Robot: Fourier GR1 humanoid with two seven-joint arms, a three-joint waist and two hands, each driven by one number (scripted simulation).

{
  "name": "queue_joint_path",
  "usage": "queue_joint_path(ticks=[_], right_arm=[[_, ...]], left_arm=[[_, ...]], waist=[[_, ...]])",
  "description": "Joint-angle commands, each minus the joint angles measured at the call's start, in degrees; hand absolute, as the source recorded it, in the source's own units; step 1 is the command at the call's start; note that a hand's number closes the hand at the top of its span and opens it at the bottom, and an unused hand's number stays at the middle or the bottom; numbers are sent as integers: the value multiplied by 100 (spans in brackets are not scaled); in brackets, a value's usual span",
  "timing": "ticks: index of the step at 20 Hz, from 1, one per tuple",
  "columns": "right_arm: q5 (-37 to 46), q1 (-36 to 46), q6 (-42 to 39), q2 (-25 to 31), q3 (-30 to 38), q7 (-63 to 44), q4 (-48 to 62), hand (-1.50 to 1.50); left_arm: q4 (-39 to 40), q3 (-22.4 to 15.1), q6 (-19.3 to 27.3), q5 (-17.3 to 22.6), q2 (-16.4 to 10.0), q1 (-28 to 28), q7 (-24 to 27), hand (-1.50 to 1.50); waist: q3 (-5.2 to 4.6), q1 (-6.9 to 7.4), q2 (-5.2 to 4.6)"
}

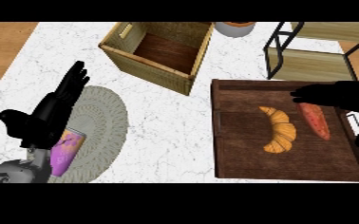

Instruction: Pick the sweet potato from the tray and place it in the tiered shelf

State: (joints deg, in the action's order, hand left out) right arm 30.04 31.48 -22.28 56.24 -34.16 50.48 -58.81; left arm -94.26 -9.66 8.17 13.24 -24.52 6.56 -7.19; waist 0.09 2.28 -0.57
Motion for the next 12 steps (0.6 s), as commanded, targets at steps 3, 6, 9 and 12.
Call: queue_joint_path(ticks=[3,6,9,12], right_arm=[[686,747,-36,-298,-72,1124,1076,-150],[1114,708,362,-597,-110,961,1532,-150],[1297,869,445,-513,-160,1273,1948,-150],[1450,1088,467,-972,-217,1048,2464,-150]], left_arm=[[-52,145,-87,-82,24,50,-129,0],[-176,180,-135,-111,144,-157,-97,0],[-10,202,-241,-126,213,-268,114,0],[-155,320,-353,-41,156,-372,51,0]], waist=[[-5,-95,25],[-6,-118,33],[-6,-103,29],[-5,-54,17]])
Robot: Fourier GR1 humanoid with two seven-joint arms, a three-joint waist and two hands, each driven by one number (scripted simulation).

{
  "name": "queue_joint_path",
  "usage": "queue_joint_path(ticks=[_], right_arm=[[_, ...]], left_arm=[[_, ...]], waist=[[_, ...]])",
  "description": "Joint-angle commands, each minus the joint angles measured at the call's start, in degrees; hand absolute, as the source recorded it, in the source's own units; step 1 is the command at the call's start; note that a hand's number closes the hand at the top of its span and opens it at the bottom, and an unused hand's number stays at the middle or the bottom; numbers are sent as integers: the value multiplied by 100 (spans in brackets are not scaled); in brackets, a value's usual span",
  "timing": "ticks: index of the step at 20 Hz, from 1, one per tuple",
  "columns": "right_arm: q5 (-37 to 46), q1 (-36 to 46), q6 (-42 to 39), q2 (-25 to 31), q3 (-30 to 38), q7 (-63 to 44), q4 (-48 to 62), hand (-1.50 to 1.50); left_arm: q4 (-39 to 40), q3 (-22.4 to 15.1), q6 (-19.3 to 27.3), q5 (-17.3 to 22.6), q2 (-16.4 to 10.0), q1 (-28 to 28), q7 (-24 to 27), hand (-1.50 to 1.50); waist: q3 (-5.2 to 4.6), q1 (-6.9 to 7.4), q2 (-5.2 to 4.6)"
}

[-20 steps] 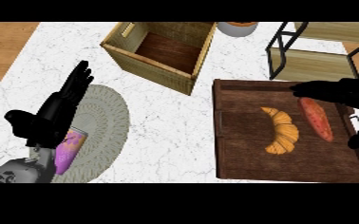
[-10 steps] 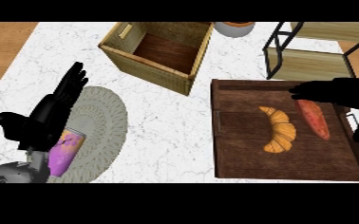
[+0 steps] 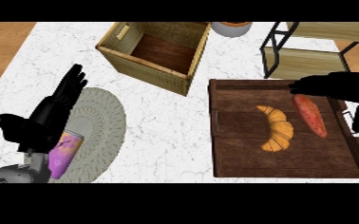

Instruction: Pick the sweet potato from the tray and place it in the tiered shelf

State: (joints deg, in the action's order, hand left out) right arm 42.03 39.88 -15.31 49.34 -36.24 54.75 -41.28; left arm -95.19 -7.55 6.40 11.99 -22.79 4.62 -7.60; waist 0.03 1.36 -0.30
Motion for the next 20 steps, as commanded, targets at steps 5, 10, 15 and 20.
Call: queue_joint_path(ticks=[5,10,15,20], right_arm=[[466,138,129,-390,-112,928,1029,-150],[699,264,25,-658,-150,668,1100,-150],[913,282,512,-912,-221,967,1955,-150],[980,278,494,-1276,-259,759,2112,-150]], left_arm=[[190,191,-191,-89,33,-105,194,0],[290,129,-16,-343,331,-28,291,0],[201,399,-304,-104,79,148,22,0],[-212,310,-346,-84,132,33,-177,0]], waist=[[0,-31,-6],[-4,-85,17],[6,25,-30],[9,61,-19]])
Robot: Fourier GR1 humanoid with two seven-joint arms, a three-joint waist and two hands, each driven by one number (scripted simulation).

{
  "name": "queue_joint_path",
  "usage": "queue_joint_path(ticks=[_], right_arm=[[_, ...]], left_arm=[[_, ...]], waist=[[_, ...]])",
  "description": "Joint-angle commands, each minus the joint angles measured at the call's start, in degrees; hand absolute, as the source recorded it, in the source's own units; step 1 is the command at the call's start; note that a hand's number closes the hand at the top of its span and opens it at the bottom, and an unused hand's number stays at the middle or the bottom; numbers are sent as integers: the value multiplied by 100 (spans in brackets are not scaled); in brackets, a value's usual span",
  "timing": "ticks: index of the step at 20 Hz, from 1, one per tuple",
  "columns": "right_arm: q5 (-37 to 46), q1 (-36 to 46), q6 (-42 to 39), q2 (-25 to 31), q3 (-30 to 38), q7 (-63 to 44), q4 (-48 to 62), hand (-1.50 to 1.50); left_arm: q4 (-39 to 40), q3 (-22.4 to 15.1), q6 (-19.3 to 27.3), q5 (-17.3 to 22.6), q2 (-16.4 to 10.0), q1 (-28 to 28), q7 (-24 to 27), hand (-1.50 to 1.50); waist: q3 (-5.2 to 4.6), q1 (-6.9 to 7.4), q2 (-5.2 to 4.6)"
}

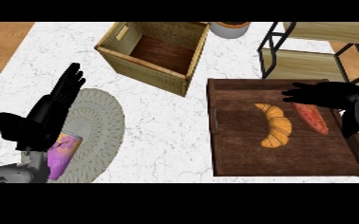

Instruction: Pick the sweet potato from the tray and place it in the tiered shelf

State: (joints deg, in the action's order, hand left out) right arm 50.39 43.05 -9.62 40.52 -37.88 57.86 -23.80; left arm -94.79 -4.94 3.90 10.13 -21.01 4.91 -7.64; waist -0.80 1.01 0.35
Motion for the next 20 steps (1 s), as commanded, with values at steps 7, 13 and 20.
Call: queue_joint_path(ticks=[7,13,20], right_arm=[[148,-34,244,-403,-34,744,749,-150],[-244,-198,1059,-439,478,857,826,150],[-403,-49,1330,-597,764,881,711,150]], left_arm=[[46,-87,-40,-147,143,170,-57,0],[183,-18,-78,-190,193,-20,164,0],[-170,133,-182,-41,89,-79,-50,0]], waist=[[96,102,-114],[98,78,-111],[94,97,-79]])
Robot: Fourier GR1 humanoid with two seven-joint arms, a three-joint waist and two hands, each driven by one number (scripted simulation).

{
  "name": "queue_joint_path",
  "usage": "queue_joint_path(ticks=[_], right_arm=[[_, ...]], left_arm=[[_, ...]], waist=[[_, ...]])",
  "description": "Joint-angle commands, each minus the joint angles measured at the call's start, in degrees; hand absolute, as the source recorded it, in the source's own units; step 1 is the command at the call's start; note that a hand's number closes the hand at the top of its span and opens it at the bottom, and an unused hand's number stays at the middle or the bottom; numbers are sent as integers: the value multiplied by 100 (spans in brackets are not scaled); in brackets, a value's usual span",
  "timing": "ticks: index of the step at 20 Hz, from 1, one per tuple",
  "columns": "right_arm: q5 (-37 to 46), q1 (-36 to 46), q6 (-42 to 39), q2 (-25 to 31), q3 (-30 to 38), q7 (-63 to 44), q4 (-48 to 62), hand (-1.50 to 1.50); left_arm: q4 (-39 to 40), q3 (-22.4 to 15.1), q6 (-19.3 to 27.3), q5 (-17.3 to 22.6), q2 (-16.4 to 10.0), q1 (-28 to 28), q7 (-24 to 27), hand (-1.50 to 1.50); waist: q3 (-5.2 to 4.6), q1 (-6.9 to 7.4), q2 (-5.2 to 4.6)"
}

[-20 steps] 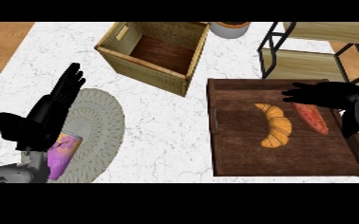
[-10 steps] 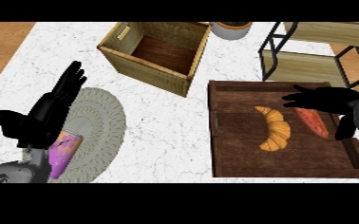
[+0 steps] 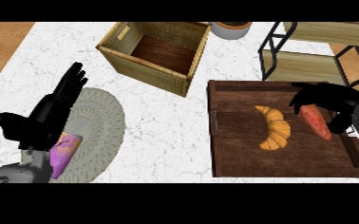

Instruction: Pick the sweet potato from the tray and place it in the tiered shelf

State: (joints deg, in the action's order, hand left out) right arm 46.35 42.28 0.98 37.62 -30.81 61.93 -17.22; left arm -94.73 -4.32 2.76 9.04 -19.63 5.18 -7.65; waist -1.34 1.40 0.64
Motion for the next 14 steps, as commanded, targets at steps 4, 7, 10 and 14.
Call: queue_joint_path(ticks=[4,7,10,14], right_arm=[[-593,28,275,-598,688,-283,77,150],[-958,30,439,-991,1156,-2617,354,150],[-1299,-190,925,-1103,1574,-3441,475,150],[-1942,28,1542,-1800,2248,-4222,112,150]], left_arm=[[-258,-153,104,-184,143,-316,-19,0],[-67,45,123,-101,12,-166,-154,0],[-8,187,202,-151,-62,-263,-88,0],[-31,209,209,-114,-75,-314,-215,0]], waist=[[141,-31,-75],[107,-281,56],[82,-546,172],[100,-580,221]])
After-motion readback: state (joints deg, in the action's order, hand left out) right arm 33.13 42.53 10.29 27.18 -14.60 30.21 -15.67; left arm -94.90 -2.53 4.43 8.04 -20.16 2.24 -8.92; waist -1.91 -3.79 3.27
